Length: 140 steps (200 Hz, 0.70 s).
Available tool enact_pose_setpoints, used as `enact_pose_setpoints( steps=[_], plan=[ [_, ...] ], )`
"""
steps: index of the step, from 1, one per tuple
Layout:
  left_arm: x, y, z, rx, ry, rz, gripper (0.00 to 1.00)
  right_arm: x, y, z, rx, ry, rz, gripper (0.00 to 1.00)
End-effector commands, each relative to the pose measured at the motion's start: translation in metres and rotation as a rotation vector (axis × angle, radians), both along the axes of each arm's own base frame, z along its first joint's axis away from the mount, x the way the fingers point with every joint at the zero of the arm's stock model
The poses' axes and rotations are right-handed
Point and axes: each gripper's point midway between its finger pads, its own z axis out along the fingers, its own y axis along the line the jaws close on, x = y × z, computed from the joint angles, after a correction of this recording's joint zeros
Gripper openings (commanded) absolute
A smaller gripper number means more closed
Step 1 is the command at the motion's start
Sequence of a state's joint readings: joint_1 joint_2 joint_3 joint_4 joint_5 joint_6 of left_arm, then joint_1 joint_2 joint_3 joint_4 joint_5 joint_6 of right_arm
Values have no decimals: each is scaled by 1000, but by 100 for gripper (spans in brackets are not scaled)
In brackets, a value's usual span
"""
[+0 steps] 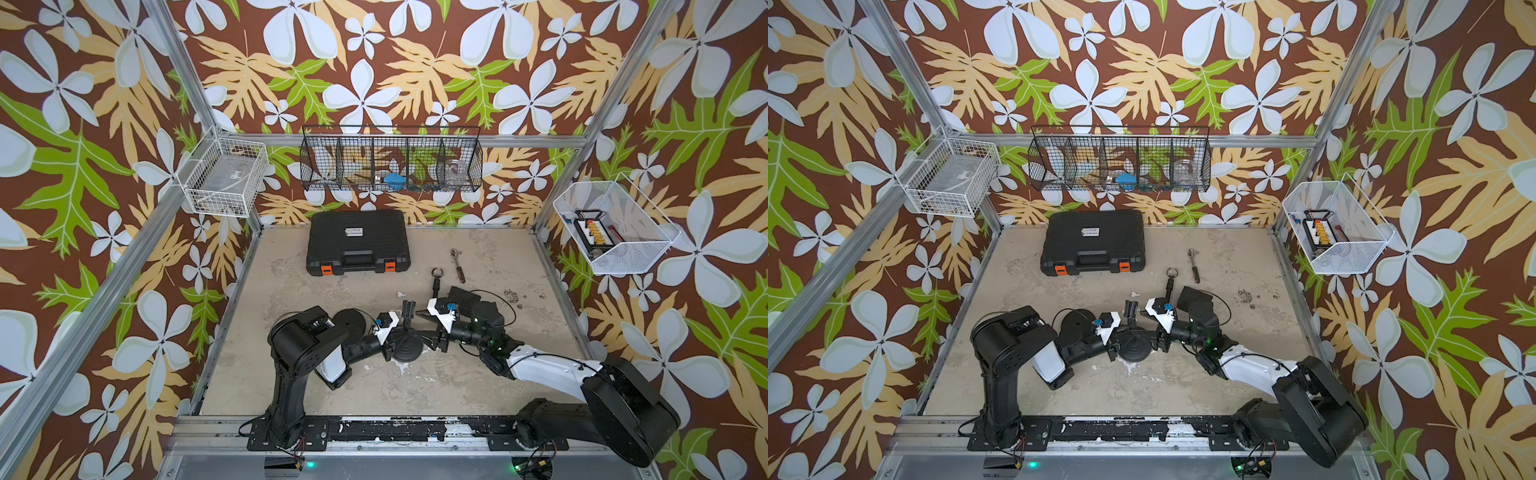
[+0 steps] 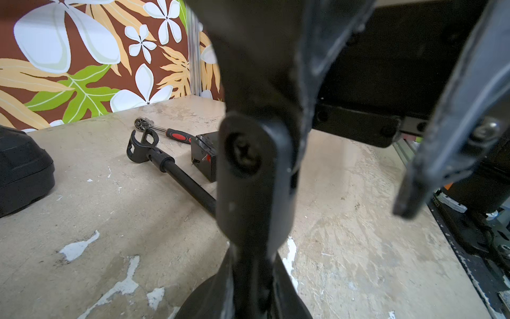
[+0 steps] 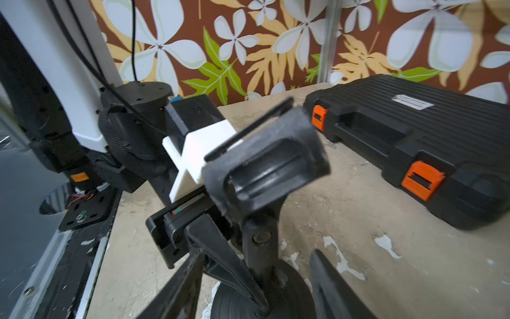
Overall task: Assemble a microphone stand
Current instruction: Screw the microphone stand pole into the microphone stand base.
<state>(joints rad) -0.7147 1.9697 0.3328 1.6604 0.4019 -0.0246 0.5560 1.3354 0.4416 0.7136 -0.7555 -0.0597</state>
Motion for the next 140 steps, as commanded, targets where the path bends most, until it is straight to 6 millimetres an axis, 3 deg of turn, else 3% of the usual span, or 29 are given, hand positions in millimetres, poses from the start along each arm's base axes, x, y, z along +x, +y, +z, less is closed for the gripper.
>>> enact_pose_setpoints(
  steps=[1,35,58,79,94,108,140],
  plan=[
    [1,2,19,-78,-41,11,9,-16,11,-3,-31,-41,187,62],
    [1,2,18,-75,-39,12,8,-8,20,-7,-37,-80,226,56],
    [1,3,19,-75,-42,15,7,-3,24,-8,-30,-84,234,39],
    [1,3,18,-73,-40,18,7,-2,24,-8,-16,-81,223,32],
    [2,3,18,-73,-40,22,7,-1,21,-7,6,-77,184,18],
    [2,3,19,-75,-41,24,9,6,15,-8,34,-63,89,0],
    [3,3,23,-85,-43,23,12,36,-5,-22,35,-2,-342,0]
  ],
)
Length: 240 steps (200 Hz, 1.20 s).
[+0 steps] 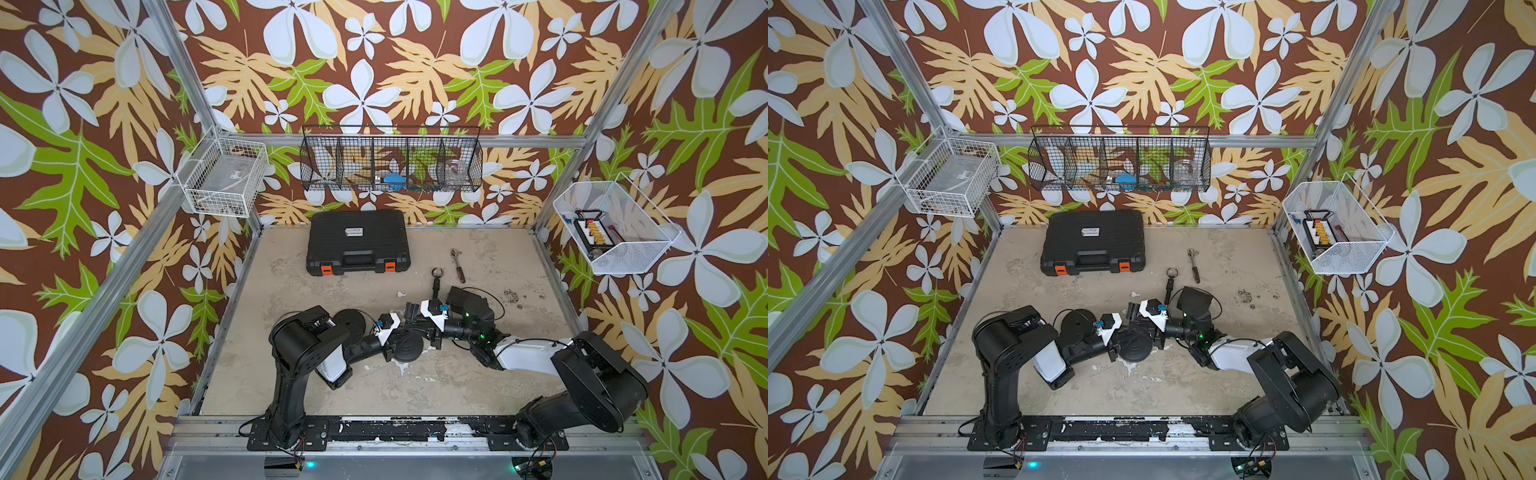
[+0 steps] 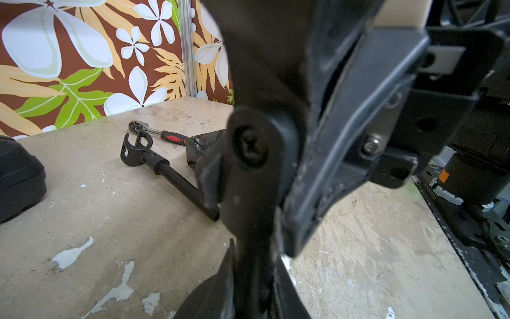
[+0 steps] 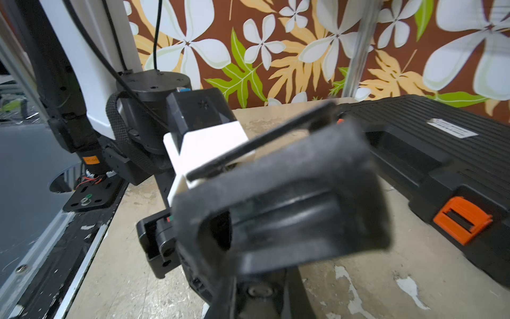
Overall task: Assemble a microphone stand
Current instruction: Screw the microphone stand pole into the microphone stand base.
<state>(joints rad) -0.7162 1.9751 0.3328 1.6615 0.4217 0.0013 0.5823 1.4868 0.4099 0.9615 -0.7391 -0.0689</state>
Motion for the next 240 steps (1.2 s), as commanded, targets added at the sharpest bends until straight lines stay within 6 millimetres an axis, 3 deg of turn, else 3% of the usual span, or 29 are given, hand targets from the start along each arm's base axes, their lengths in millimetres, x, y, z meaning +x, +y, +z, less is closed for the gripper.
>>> enact_pose_setpoints(
  steps=[1,24,44,89,120,131,161,178,201,220,240],
  plan=[
    [6,5,24,-98,-22,43,12,33,-17,-7,15,70,-370,0],
    [6,4,26,-101,-27,40,13,35,-28,-27,-56,93,-713,0],
    [4,5,29,-107,-32,39,18,30,-37,-40,-101,96,-894,0],
    [4,5,33,-115,-36,32,29,13,-14,-45,-130,52,-926,0],
    [3,5,34,-117,-38,34,25,8,-3,-45,-142,51,-886,0],
    [3,6,34,-115,-39,37,20,7,2,-46,-153,51,-860,1],
    [4,8,30,-104,-34,50,10,-1,20,-39,-173,39,-714,52],
    [5,9,27,-97,-30,57,9,-4,26,-29,-171,36,-590,69],
    [6,8,23,-89,-25,61,8,-14,21,-11,-93,52,-358,74],
    [5,8,23,-98,-22,52,8,-33,10,8,2,43,-126,74],
    [4,6,24,-105,-21,44,7,-35,-3,16,13,20,-12,71]
  ],
)
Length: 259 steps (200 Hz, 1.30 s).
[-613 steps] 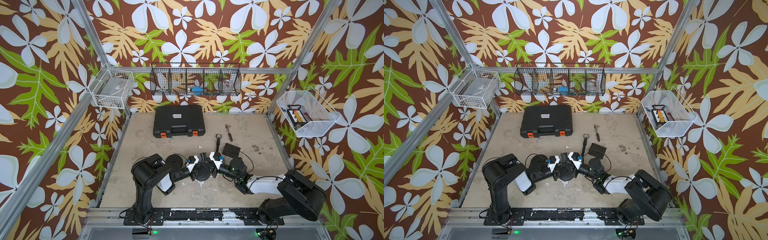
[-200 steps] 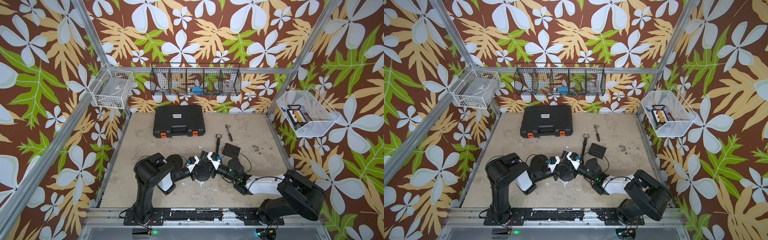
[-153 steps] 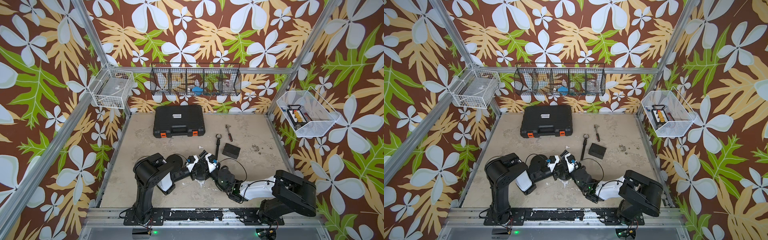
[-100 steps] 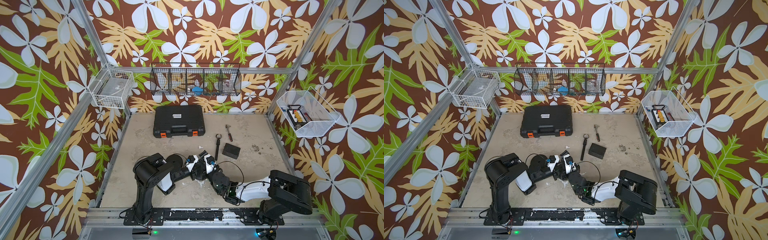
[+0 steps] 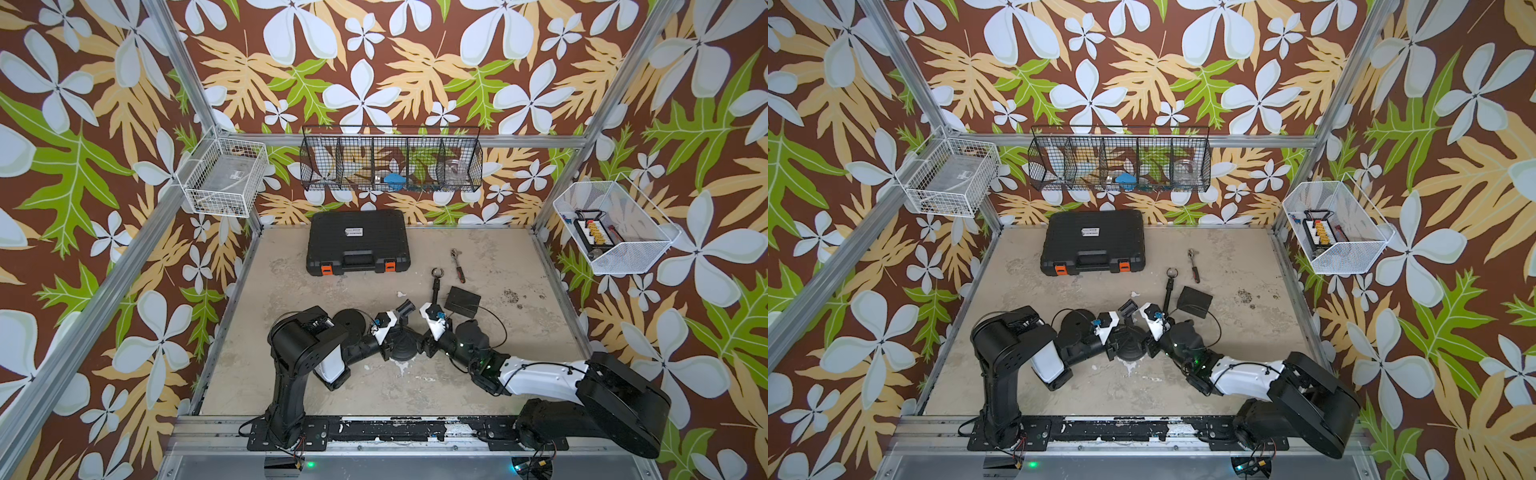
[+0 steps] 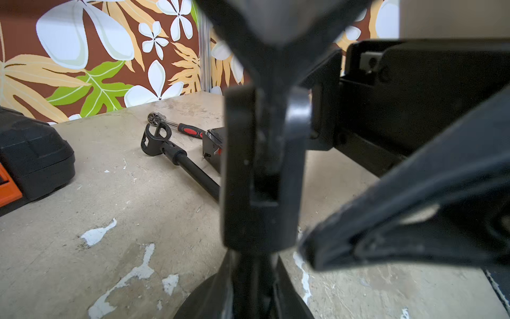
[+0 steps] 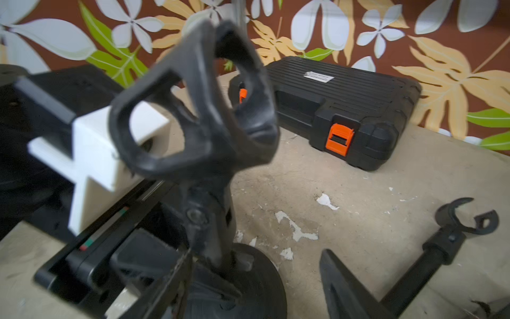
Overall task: Assemble a microphone stand
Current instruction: Screw the microphone stand pole into the microphone stand base.
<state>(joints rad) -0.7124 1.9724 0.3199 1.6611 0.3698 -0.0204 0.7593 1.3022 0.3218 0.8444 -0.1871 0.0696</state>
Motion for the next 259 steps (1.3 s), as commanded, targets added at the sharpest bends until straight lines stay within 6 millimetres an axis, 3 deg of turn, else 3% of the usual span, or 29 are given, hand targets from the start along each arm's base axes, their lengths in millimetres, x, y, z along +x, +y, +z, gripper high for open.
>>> enact_pose_setpoints(
  steps=[1,61,107,171,204,230,259],
  plan=[
    [-2,-1,26,-104,-49,-12,7,-42,15,20,58,-49,378,71],
    [-4,1,29,-105,-56,-12,7,-16,15,23,43,-46,550,61],
    [-6,0,33,-105,-61,-22,7,-10,27,17,28,-81,659,52],
    [-4,0,27,-93,-53,-17,7,-13,36,22,88,-67,753,22],
    [-3,-1,27,-95,-51,-14,11,-10,33,16,95,-60,684,0],
    [-2,0,28,-97,-52,-8,21,0,32,8,70,-49,520,0],
    [-3,2,33,-105,-62,-4,23,17,24,-4,49,-10,218,0]
  ],
)
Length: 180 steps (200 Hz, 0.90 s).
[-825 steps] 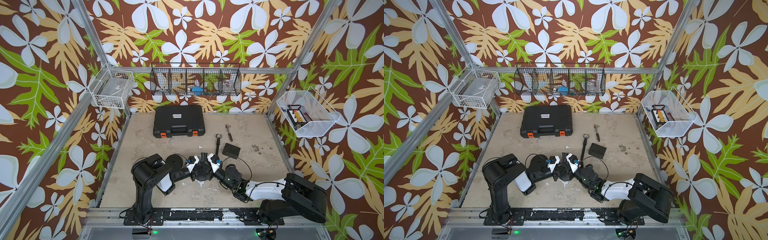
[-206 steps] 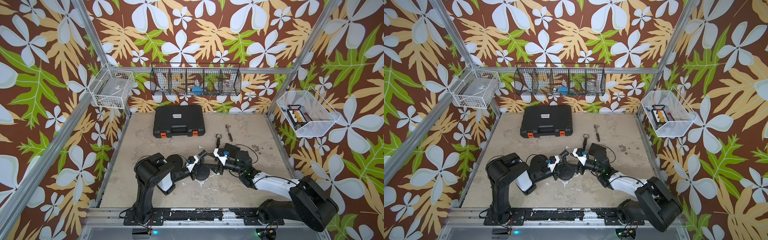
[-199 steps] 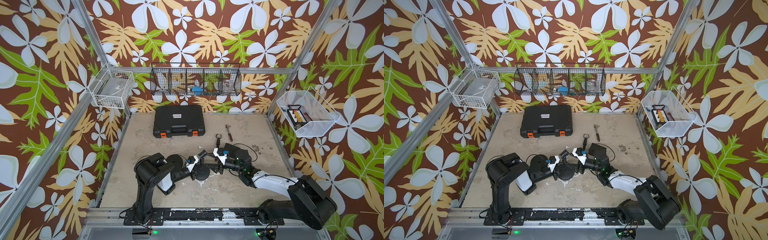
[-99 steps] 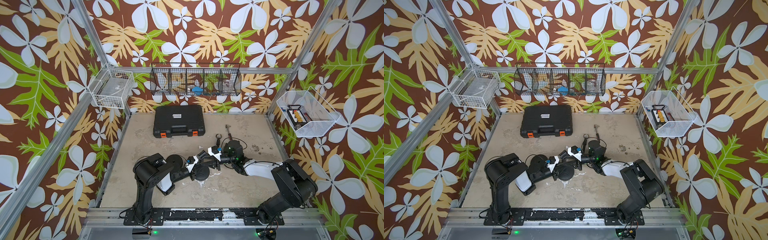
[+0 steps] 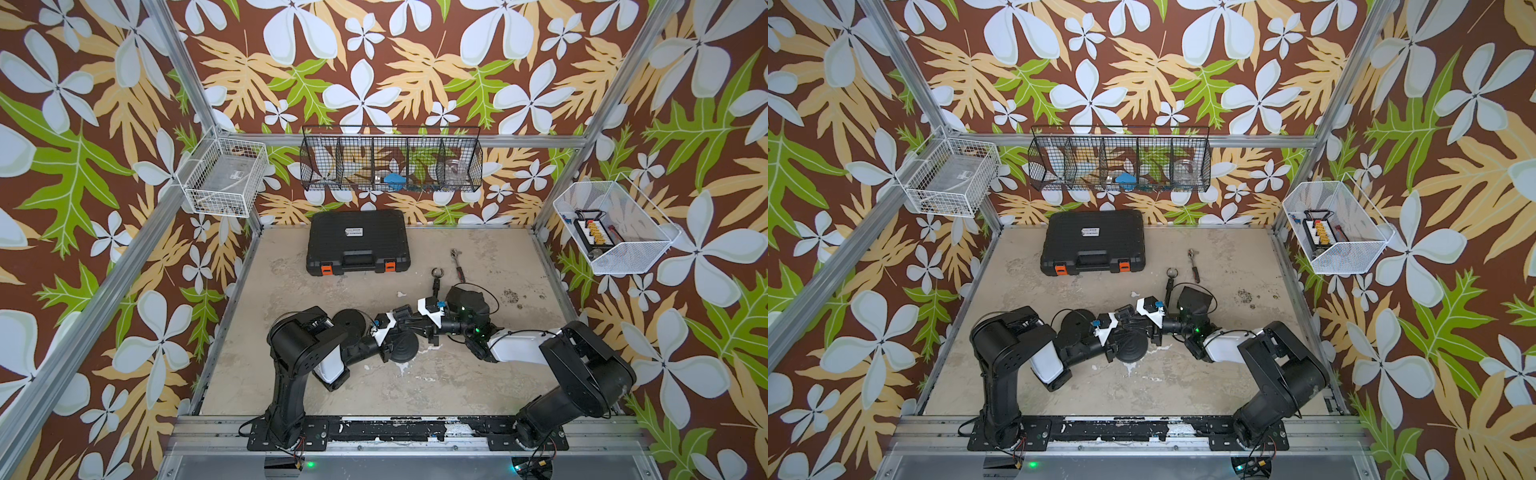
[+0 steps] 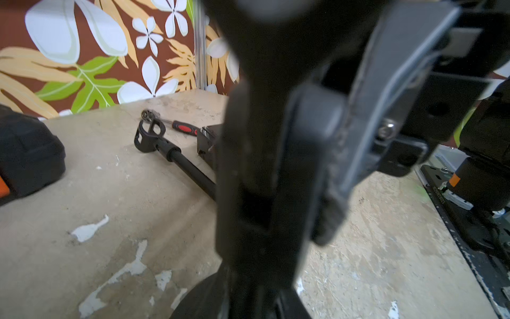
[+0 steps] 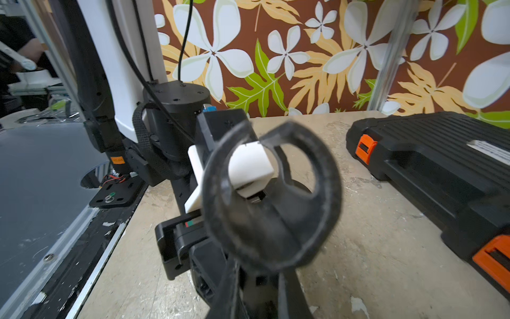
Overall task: Assemble a microphone stand
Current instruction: Screw the microphone stand pole into the microphone stand base.
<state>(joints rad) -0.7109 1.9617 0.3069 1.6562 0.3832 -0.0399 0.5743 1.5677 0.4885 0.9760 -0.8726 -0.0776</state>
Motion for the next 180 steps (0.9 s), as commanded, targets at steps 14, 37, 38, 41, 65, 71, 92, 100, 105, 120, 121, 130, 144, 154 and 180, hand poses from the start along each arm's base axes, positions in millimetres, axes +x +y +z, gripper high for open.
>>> enact_pose_setpoints(
  steps=[14,37,38,41,65,71,92,100,105,120,121,130,144,154,180],
  plan=[
    [1,0,36,-104,-88,7,22,28,-16,-19,-41,63,-451,0],
    [0,0,39,-110,-92,6,22,24,-27,-29,-84,38,-713,0],
    [0,1,39,-110,-92,6,22,24,-27,-29,-87,36,-723,0],
    [0,1,38,-109,-92,7,22,24,-30,-31,-94,40,-761,0],
    [0,0,41,-118,-96,5,21,15,-28,-44,-169,17,-904,0],
    [1,0,41,-119,-97,4,21,14,-24,-46,-190,5,-927,0],
    [0,0,42,-120,-97,2,17,10,-18,-46,-210,-25,-978,0],
    [0,1,42,-119,-97,6,14,10,-15,-45,-201,-19,-965,0],
    [0,1,41,-117,-96,7,13,9,-12,-45,-199,-16,-952,0],
    [0,1,39,-113,-91,10,10,7,-3,-38,-202,-27,-906,14],
    [0,1,39,-112,-90,11,10,7,-2,-38,-202,-27,-902,16],
    [1,1,38,-111,-89,12,9,5,5,-34,-203,-28,-856,31],
    [1,1,36,-109,-87,12,8,-1,14,-27,-189,-18,-759,55],
    [1,1,35,-109,-85,13,7,-4,15,-21,-163,4,-690,66],
    [1,1,35,-110,-84,12,6,-30,15,-6,-73,26,-371,73]
  ],
)
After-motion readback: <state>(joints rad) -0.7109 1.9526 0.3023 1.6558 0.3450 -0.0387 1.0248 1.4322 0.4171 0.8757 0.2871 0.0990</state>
